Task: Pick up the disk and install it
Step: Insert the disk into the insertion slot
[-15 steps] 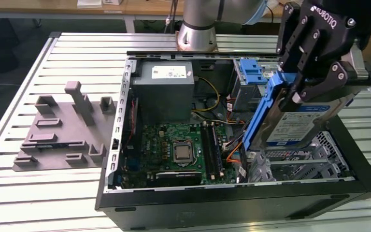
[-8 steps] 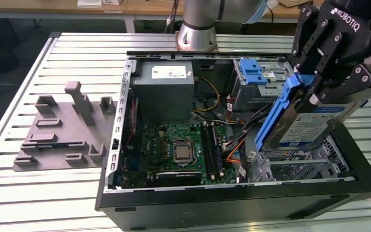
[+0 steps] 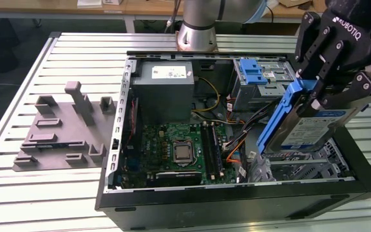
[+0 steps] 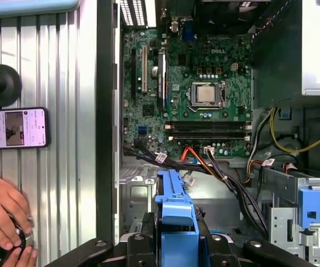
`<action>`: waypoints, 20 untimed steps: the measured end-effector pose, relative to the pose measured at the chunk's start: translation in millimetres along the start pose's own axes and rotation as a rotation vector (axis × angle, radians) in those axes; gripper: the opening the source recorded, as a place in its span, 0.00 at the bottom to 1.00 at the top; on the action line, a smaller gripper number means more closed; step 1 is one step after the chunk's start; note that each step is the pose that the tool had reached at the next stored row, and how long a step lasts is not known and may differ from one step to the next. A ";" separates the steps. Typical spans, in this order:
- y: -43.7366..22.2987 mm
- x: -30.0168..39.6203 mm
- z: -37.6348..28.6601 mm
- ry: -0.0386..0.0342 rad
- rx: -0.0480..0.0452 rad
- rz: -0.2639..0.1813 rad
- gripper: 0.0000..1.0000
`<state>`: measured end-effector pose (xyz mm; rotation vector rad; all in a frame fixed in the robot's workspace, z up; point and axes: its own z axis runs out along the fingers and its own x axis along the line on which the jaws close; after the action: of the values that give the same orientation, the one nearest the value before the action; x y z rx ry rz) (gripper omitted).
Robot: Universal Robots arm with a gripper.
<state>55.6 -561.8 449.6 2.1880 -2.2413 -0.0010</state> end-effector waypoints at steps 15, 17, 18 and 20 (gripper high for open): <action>-17.2 -0.4 3.4 0.0001 0.0000 0.000 0.36; -18.3 -0.4 3.9 0.0000 0.0000 0.000 0.36; -18.8 -0.4 4.2 0.0000 -0.0001 0.000 0.36; -19.1 -0.5 4.9 -0.0001 -0.0001 0.000 0.36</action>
<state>74.7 -561.8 444.6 2.1878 -2.2415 -0.0011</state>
